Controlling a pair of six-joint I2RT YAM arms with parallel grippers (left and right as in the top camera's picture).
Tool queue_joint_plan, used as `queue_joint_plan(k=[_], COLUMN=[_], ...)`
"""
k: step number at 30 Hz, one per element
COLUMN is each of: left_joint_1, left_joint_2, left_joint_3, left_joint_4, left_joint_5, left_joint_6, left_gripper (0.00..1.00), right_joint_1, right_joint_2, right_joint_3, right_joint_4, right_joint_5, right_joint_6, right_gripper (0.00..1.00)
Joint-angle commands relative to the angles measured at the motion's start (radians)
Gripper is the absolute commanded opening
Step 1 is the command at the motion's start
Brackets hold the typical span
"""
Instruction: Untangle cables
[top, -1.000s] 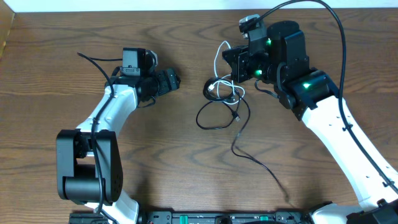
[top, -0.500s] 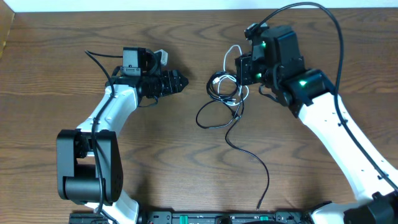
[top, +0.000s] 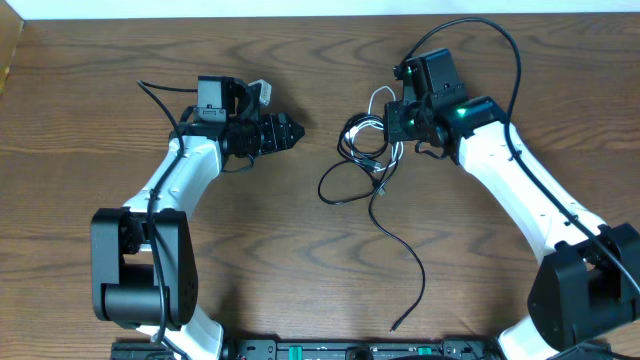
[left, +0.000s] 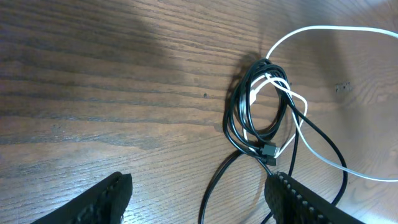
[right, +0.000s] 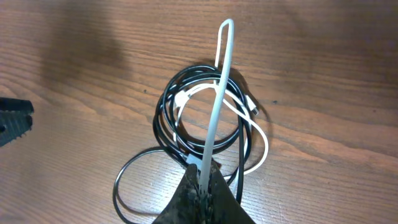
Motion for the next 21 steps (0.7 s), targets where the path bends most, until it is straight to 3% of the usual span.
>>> queue_joint_plan(k=[1,6,9,11,15,21], left_joint_1=[0.002,0.001,0.001,0.002,0.002,0.002], left_joint_2=[0.011,0.011,0.011,0.011,0.011,0.011], left_joint_3=[0.0,0.0,0.0,0.0,0.0,0.0], left_joint_4=[0.002,0.002,0.002,0.002,0.002,0.002], left_joint_5=[0.015,0.012,0.012,0.012,0.012,0.012], left_joint_6=[0.018,0.018,0.018,0.018,0.018,0.018], left_gripper=[0.72,0.73,0.73,0.72,0.72,0.72], right_joint_1=[-0.003,-0.002,-0.003,-0.009,-0.047,-0.118], right_joint_2=[0.006,0.006,0.006,0.006,0.008,0.055], right_joint_3=[0.002,0.002,0.002,0.002,0.002,0.002], right_joint_4=[0.006,0.011,0.01,0.002,-0.029,-0.074], right_joint_5=[-0.007,-0.008,-0.007,0.004,0.023,-0.004], right_joint_6=[-0.007,-0.013,-0.017,-0.039,-0.039,-0.121], right_gripper=[0.04,0.26,0.49,0.55,0.56,0.45])
